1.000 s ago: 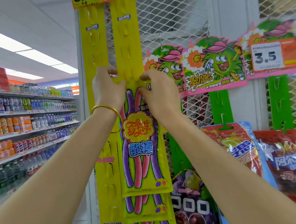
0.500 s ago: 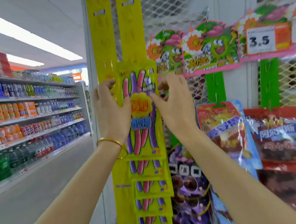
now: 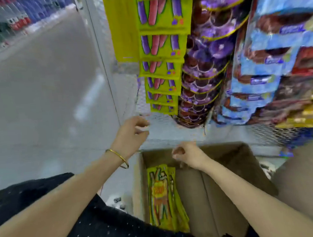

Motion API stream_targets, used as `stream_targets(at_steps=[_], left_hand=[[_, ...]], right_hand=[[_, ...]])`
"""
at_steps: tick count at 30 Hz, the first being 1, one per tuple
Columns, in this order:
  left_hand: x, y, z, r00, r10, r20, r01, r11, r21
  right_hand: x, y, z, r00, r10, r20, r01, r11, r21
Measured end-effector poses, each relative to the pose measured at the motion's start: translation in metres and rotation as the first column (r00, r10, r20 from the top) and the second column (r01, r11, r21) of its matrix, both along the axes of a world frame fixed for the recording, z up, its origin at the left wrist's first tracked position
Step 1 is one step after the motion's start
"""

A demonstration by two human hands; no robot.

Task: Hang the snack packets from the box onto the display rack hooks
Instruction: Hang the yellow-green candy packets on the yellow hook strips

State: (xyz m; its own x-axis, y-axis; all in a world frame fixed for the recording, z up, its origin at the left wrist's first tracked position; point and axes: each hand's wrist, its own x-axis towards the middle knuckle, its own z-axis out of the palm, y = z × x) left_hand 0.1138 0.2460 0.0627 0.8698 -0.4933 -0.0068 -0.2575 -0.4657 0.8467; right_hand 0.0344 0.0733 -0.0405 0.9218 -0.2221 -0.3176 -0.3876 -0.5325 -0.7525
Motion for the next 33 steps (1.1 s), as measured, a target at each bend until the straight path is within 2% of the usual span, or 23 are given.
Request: stream_targets(at_steps=[4, 7, 12, 17, 20, 23, 25, 27, 30, 33], left_hand=[[0.016, 0.005, -0.023, 0.998, -0.017, -0.066, 0.024, 0.993, 0.112], [0.023, 0.01, -0.032, 0.996, -0.014, -0.09, 0.027, 0.99, 0.142], [0.032, 0.021, -0.043, 0.986, 0.029, -0.161, -0.006, 0.99, 0.143], [0.041, 0.022, -0.044, 0.974, 0.04, -0.221, -0.02, 0.995, 0.094], [0.042, 0.019, -0.042, 0.965, 0.045, -0.259, -0.031, 0.998, 0.058], [0.042, 0.018, -0.042, 0.966, 0.047, -0.254, -0.028, 0.997, 0.075], [0.042, 0.018, -0.044, 0.968, 0.049, -0.246, -0.026, 0.995, 0.095], [0.042, 0.018, -0.047, 0.974, 0.041, -0.224, -0.011, 0.991, 0.134], [0.044, 0.019, -0.055, 0.979, 0.029, -0.201, 0.011, 0.981, 0.196], [0.041, 0.016, -0.057, 0.979, -0.018, -0.204, 0.08, 0.951, 0.3]], right_hand=[[-0.003, 0.016, -0.1, 0.943, -0.154, -0.295, 0.214, 0.96, 0.18], [0.003, 0.037, -0.143, 0.879, -0.229, -0.418, 0.32, 0.934, 0.161], [0.015, 0.058, -0.193, 0.839, -0.288, -0.461, 0.316, 0.949, -0.019], [0.017, 0.065, -0.211, 0.819, -0.358, -0.449, 0.272, 0.931, -0.245], [0.016, 0.068, -0.213, 0.811, -0.362, -0.46, 0.246, 0.924, -0.292], [0.019, 0.069, -0.198, 0.855, -0.319, -0.408, 0.192, 0.927, -0.323], [0.021, 0.065, -0.186, 0.903, -0.291, -0.315, 0.262, 0.956, -0.133], [0.018, 0.057, -0.17, 0.93, -0.275, -0.245, 0.325, 0.925, 0.198], [0.009, 0.032, -0.134, 0.946, -0.278, -0.165, 0.32, 0.74, 0.592], [0.01, 0.008, -0.079, 0.956, -0.285, -0.078, 0.24, 0.599, 0.764]])
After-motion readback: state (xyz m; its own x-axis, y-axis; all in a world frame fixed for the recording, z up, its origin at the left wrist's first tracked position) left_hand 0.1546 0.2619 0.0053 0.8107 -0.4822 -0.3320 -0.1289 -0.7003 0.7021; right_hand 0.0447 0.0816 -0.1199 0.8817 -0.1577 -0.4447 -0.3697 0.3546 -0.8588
